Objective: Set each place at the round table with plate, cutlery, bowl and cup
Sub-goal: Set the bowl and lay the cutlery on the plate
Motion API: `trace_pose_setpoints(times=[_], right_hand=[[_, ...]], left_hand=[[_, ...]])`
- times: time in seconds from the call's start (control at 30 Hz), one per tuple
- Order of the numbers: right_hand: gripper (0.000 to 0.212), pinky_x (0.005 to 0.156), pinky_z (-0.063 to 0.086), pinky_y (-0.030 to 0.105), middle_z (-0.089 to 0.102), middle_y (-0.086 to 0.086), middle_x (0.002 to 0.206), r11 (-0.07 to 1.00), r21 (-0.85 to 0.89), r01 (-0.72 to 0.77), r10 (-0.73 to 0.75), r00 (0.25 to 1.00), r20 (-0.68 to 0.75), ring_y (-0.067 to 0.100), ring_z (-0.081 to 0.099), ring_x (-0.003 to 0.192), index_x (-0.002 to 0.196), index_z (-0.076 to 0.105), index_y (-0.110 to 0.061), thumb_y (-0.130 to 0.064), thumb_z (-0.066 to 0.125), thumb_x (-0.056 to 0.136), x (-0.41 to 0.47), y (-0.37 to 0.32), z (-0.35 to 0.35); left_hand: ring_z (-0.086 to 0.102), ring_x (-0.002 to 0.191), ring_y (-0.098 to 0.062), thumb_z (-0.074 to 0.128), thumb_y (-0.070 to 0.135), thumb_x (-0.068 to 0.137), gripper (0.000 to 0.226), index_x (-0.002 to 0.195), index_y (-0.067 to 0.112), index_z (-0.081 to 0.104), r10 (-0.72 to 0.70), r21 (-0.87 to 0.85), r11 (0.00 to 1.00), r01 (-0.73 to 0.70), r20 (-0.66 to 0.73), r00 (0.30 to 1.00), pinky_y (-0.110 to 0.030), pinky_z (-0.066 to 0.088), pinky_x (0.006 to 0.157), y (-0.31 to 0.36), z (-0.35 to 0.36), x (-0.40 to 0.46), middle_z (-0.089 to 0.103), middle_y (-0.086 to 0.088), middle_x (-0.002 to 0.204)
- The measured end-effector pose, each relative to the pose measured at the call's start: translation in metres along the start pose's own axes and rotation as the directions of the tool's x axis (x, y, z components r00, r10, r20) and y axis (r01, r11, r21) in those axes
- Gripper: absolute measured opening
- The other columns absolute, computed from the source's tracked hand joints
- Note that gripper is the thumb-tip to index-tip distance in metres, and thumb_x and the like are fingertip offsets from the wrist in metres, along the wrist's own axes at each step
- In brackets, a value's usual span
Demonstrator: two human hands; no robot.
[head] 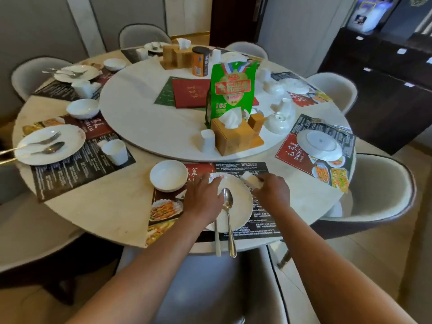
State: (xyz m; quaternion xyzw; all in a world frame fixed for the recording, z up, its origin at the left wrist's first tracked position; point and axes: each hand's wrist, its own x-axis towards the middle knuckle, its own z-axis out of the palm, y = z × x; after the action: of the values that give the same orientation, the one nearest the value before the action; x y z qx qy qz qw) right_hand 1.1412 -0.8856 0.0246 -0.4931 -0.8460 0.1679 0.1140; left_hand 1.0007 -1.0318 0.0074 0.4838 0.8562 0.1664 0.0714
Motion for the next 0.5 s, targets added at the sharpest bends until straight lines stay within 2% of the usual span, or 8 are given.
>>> trace_pose_setpoints(times=[0.17, 0.27, 0.5], right_hand=[[0.033, 0.068, 0.047, 0.031, 0.073, 0.009, 0.097, 0.992, 0.012, 0.127, -0.127, 0.988, 0.093, 0.031, 0.067, 0.090, 0.109, 0.074, -0.020, -0.016, 0.073, 0.077, 0.040, 0.032, 0.005], [0.037, 0.073, 0.050, 0.034, 0.073, 0.011, 0.100, 0.981, 0.024, 0.195, -0.196, 0.971, 0.135, 0.031, 0.067, 0.091, 0.117, 0.072, -0.023, -0.014, 0.071, 0.080, 0.061, 0.042, 0.008], [0.038, 0.080, 0.054, 0.038, 0.071, 0.013, 0.105, 0.959, 0.019, 0.282, -0.279, 0.935, 0.220, 0.034, 0.066, 0.096, 0.117, 0.072, -0.018, -0.010, 0.062, 0.081, 0.096, 0.050, 0.019]], left_hand=[[0.032, 0.143, -0.027, 0.047, 0.042, 0.099, 0.051, 0.148, 0.028, 0.046, -0.151, 0.039, 0.988, 0.149, 0.032, 0.988, -0.043, 0.027, 0.119, 0.033, 0.019, 0.004, 0.042, -0.004, 0.155], [0.034, 0.143, -0.027, 0.051, 0.040, 0.099, 0.050, 0.148, 0.027, 0.048, -0.219, 0.029, 0.975, 0.218, 0.017, 0.976, -0.043, 0.027, 0.119, 0.056, 0.024, 0.003, 0.043, -0.006, 0.155], [0.036, 0.140, -0.026, 0.052, 0.041, 0.099, 0.049, 0.147, 0.029, 0.048, -0.319, 0.052, 0.946, 0.320, -0.022, 0.947, -0.044, 0.028, 0.118, 0.080, 0.033, 0.003, 0.046, -0.004, 0.152]])
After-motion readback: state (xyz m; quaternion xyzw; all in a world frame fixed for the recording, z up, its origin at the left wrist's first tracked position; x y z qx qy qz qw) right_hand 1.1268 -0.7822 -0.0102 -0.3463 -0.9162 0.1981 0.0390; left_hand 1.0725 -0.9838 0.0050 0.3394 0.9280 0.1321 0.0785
